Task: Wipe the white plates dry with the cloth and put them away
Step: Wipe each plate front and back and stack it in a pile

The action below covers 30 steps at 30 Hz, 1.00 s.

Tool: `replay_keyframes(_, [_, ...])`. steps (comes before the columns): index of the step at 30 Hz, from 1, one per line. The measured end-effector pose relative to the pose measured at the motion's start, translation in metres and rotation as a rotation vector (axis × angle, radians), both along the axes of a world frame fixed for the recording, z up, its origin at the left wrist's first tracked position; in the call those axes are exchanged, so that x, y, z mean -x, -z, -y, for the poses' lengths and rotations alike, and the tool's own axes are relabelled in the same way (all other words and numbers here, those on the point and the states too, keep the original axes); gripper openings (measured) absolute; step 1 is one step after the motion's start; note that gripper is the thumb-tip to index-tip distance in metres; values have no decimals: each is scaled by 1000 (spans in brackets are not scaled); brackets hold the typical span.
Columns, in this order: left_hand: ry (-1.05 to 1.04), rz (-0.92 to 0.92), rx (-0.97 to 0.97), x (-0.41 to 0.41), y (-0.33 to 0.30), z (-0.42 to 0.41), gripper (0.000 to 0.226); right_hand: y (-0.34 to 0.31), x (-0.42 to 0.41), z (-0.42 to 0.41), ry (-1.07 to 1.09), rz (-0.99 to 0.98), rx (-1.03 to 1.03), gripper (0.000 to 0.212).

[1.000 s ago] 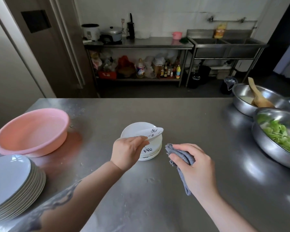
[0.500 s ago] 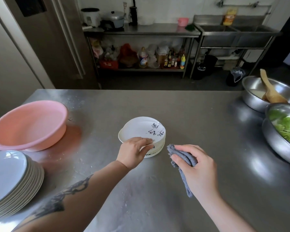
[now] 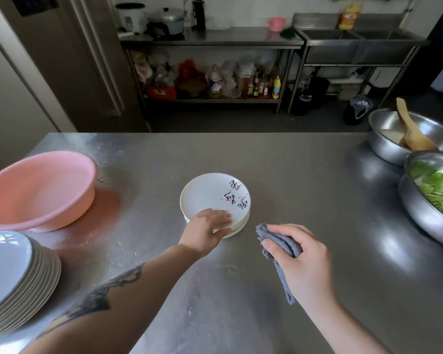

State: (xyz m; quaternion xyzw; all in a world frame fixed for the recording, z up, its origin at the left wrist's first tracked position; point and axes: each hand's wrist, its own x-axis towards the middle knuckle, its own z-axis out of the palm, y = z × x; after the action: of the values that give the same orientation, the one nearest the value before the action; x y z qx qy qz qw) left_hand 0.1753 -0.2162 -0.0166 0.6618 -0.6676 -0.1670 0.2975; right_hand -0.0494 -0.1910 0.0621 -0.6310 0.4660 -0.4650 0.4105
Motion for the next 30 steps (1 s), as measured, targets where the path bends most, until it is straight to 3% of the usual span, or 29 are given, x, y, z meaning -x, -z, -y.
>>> replay_keyframes(6, [-151,-149,-86,15,-21,-12,32,0,-5,-7,-32,-47,6,28])
replay_keyframes(9, [-320,-333,0,19,-30,-49,26,-3,-8,-12,-85,-68,52,29])
replay_keyframes(13, [-537,-445,-53,15,-27,-120,22,-2,-22,-19,-215,-74,51,27])
replay_keyframes(23, [-1050,-494,121,-28,-39,-291,29,5,-110,-85,-633,-102,62,26])
replay_keyframes(30, [-1220,-542,328,-112,-54,-336,31,8,-191,-123,-683,-134,104,26])
